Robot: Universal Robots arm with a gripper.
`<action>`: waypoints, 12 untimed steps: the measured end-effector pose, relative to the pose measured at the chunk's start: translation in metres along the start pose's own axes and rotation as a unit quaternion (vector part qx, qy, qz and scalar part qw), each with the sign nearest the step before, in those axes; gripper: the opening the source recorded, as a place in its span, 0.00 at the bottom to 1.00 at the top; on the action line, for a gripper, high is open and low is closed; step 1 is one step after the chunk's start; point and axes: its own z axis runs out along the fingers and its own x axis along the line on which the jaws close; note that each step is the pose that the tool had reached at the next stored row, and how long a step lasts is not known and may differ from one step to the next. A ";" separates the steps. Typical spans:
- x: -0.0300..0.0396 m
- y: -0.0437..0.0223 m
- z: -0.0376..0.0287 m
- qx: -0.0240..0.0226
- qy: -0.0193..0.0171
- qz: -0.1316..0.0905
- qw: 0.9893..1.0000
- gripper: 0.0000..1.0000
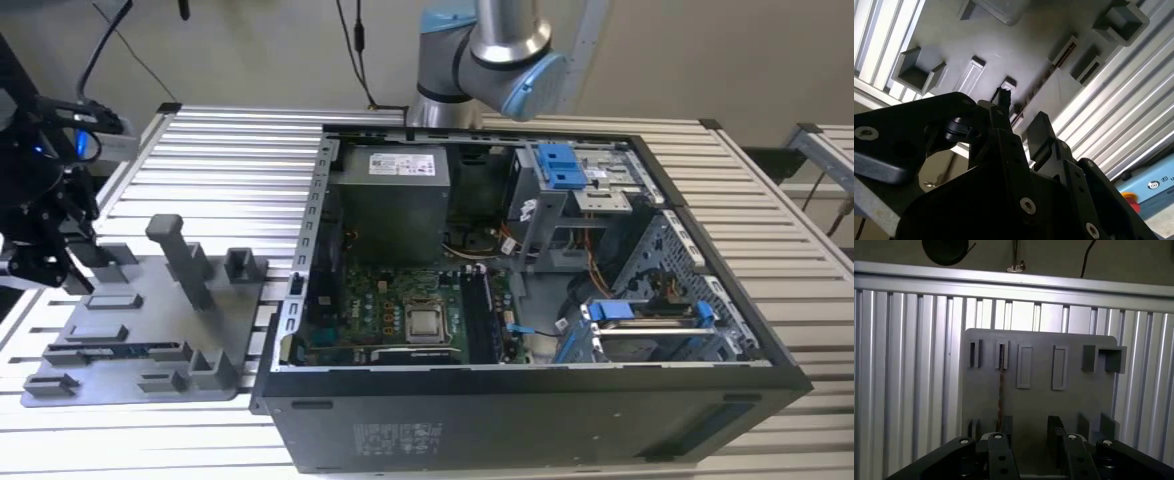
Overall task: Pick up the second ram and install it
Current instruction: 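Pick up the second ram and move it above second insertion slot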
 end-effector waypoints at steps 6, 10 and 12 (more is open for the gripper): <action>0.0010 0.0008 0.0101 0.000 0.000 0.000 1.000 0.42; 0.0018 0.0016 0.0170 0.000 0.000 0.000 1.000 0.42; 0.0023 0.0020 0.0205 0.000 0.000 0.000 1.000 0.42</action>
